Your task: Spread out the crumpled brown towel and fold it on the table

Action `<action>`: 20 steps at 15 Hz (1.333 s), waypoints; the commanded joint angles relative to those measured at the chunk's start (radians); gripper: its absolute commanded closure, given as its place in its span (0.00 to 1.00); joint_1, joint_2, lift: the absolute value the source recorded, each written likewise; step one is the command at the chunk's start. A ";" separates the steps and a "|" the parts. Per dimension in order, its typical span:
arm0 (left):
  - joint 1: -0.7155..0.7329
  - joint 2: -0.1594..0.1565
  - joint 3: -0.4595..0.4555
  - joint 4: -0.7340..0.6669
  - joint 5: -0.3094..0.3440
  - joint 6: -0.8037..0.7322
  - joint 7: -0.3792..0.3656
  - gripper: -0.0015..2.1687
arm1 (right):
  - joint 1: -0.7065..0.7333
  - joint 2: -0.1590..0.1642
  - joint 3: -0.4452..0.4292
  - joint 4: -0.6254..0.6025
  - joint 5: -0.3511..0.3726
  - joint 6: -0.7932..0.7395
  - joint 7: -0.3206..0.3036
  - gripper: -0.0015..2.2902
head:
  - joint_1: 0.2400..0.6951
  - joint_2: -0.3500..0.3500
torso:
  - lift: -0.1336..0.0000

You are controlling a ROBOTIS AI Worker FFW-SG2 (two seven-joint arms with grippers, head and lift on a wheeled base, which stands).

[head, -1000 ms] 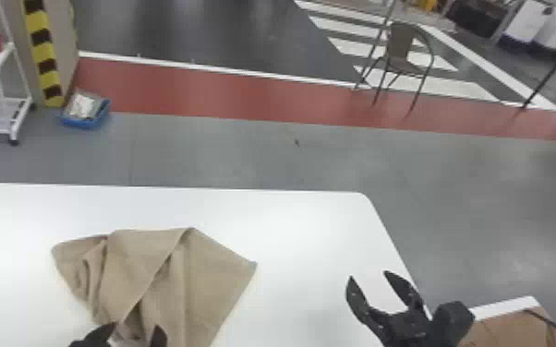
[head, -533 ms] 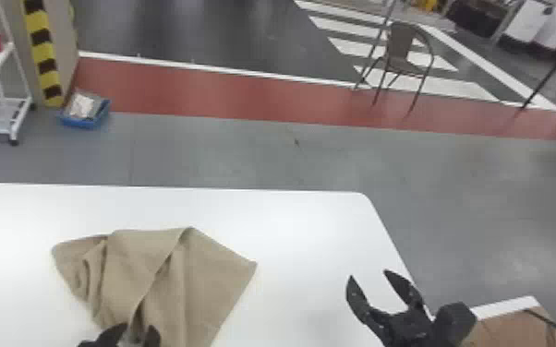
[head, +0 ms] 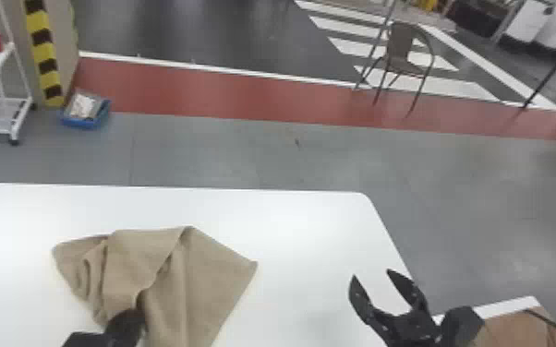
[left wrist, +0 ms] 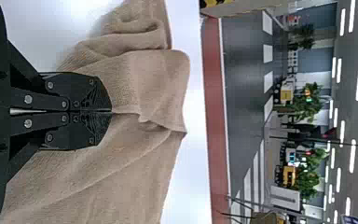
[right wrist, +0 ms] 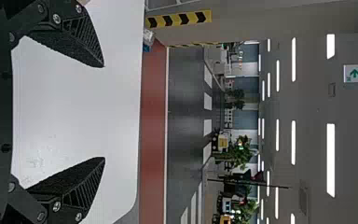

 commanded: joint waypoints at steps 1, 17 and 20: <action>0.019 0.012 0.037 -0.118 -0.028 0.009 0.000 0.79 | -0.003 0.001 0.003 0.000 0.000 -0.001 0.004 0.09 | 1.00 0.00 | 1.00; -0.029 0.034 0.172 -0.373 -0.080 0.205 -0.049 0.79 | -0.018 0.001 0.101 0.007 0.081 0.057 0.001 0.09 | 1.00 0.08 | 1.00; -0.055 0.040 0.173 -0.356 -0.077 0.205 -0.050 0.79 | -0.016 0.001 0.207 -0.016 0.159 0.109 -0.028 0.10 | 1.00 0.15 | 1.00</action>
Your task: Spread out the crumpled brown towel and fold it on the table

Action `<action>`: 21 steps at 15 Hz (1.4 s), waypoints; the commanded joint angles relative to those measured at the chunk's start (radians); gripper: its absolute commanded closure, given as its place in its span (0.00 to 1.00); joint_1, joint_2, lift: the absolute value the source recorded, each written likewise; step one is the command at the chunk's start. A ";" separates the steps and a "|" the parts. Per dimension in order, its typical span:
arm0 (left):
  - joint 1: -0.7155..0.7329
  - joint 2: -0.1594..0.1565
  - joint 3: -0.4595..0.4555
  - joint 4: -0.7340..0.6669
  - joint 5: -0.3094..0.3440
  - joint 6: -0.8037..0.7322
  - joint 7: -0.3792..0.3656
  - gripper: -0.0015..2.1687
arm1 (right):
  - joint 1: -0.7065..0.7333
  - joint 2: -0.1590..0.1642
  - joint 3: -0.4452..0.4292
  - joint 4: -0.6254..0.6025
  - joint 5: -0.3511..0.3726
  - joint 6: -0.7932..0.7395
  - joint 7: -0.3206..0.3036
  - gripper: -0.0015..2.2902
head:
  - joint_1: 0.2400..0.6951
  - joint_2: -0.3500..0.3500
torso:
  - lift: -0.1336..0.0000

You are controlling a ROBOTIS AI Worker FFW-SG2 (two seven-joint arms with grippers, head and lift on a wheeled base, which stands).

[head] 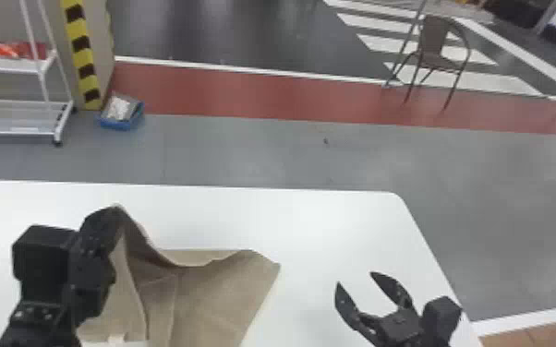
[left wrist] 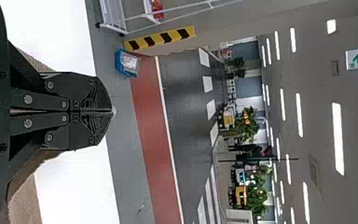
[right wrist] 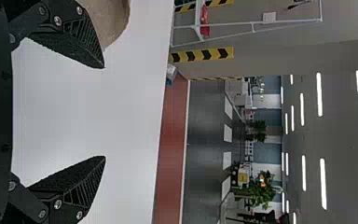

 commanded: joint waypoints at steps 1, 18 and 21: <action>-0.023 0.003 0.003 0.029 0.001 0.000 -0.003 0.79 | 0.003 0.001 0.089 -0.010 0.055 0.041 -0.031 0.10 | 1.00 0.18 | 1.00; 0.134 0.014 0.080 0.068 0.045 0.040 -0.044 0.02 | 0.032 0.001 0.038 -0.047 0.012 0.038 -0.028 0.10 | 1.00 0.33 | 1.00; 0.137 0.002 0.053 0.076 0.150 0.043 -0.041 0.08 | 0.032 0.001 0.035 -0.036 0.011 0.023 -0.028 0.10 | 1.00 0.27 | 1.00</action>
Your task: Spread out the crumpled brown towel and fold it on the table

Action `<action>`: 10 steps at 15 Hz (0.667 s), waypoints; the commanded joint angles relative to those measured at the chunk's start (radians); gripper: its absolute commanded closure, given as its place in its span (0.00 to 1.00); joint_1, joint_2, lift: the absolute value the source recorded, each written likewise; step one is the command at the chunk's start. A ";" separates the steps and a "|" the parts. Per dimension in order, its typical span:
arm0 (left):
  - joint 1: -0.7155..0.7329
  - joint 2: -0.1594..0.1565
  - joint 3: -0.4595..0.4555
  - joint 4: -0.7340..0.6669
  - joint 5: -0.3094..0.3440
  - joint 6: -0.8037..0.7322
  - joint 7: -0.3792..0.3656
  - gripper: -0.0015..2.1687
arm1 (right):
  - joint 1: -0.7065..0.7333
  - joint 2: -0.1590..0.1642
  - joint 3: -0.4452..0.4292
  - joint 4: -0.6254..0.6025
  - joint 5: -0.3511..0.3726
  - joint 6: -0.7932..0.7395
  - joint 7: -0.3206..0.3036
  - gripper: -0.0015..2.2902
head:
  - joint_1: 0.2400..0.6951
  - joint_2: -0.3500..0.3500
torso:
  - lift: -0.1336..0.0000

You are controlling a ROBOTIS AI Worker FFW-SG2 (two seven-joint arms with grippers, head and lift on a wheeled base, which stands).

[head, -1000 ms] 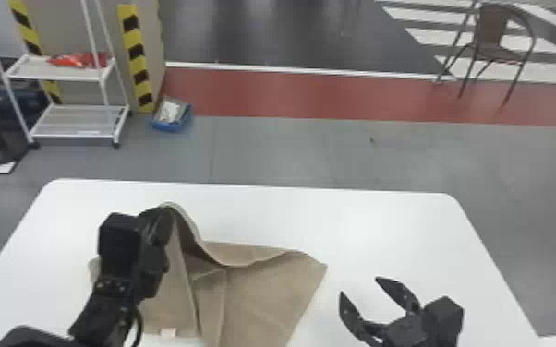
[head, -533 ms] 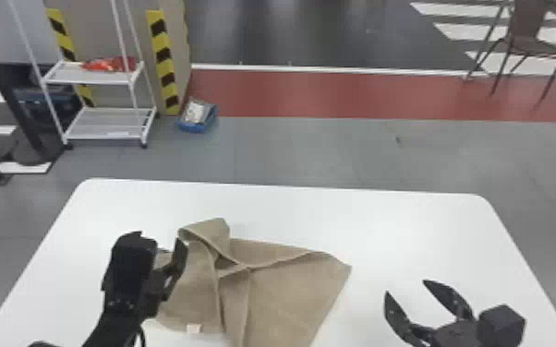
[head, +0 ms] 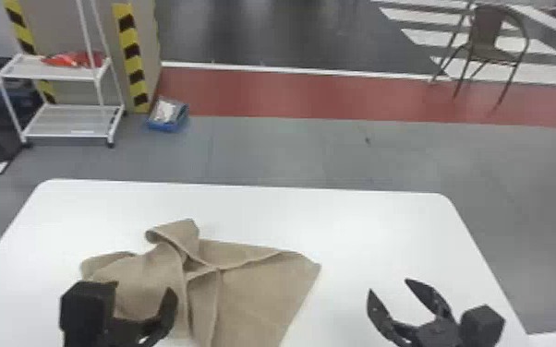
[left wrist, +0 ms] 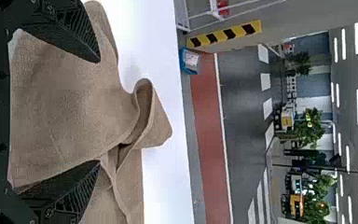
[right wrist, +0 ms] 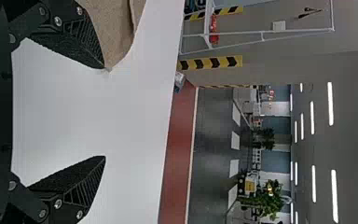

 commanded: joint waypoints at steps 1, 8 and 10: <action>0.002 -0.007 -0.047 0.016 0.044 0.001 0.011 0.10 | 0.000 0.001 -0.004 0.010 -0.004 -0.012 0.001 0.10 | 1.00 0.26 | 1.00; -0.064 -0.027 -0.235 0.172 0.027 -0.094 0.137 0.15 | 0.000 0.001 -0.020 0.030 -0.021 -0.049 0.015 0.10 | 1.00 0.07 | 1.00; -0.101 -0.039 -0.254 0.232 0.001 -0.112 0.172 0.15 | 0.000 0.001 -0.024 0.030 -0.026 -0.049 0.020 0.10 | 1.00 0.05 | 1.00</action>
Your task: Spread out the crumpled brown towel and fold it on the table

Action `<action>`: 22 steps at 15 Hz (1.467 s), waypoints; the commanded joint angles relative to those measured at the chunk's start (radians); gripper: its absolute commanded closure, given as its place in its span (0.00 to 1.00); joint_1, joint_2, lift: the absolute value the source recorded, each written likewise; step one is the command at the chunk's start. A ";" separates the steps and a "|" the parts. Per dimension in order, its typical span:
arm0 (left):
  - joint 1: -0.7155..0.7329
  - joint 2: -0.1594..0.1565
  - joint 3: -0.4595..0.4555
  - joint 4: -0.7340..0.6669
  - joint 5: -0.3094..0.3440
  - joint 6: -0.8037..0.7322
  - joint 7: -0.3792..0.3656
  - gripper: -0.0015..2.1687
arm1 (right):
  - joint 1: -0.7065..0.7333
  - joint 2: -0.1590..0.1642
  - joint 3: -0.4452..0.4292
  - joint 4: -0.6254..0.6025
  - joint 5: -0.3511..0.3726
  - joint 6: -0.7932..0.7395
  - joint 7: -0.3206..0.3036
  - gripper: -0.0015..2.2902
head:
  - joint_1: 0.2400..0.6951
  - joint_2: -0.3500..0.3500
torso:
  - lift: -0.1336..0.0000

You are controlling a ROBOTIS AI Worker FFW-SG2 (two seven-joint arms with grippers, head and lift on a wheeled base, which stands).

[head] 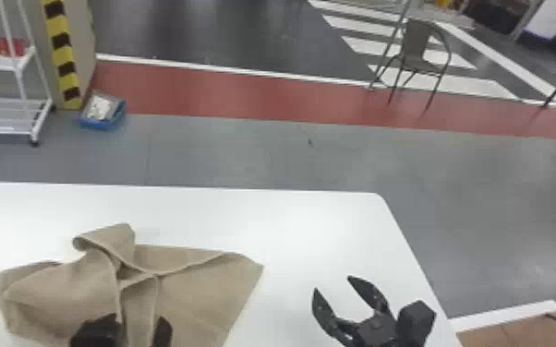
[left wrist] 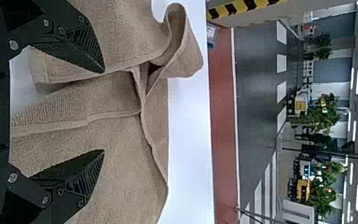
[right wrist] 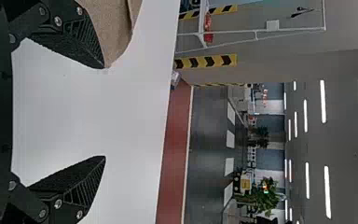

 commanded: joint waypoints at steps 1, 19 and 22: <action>-0.046 -0.021 -0.017 0.085 -0.038 -0.024 0.026 0.15 | 0.000 0.001 -0.005 0.000 -0.003 -0.001 0.004 0.10 | 1.00 0.04 | 1.00; -0.091 -0.038 -0.003 0.290 -0.162 -0.129 0.110 0.34 | -0.003 0.001 -0.024 0.011 -0.029 -0.025 0.029 0.10 | 1.00 0.09 | 1.00; -0.089 -0.034 -0.003 0.292 -0.162 -0.129 0.110 0.34 | -0.005 0.001 -0.024 0.014 -0.033 -0.028 0.029 0.10 | 1.00 0.11 | 1.00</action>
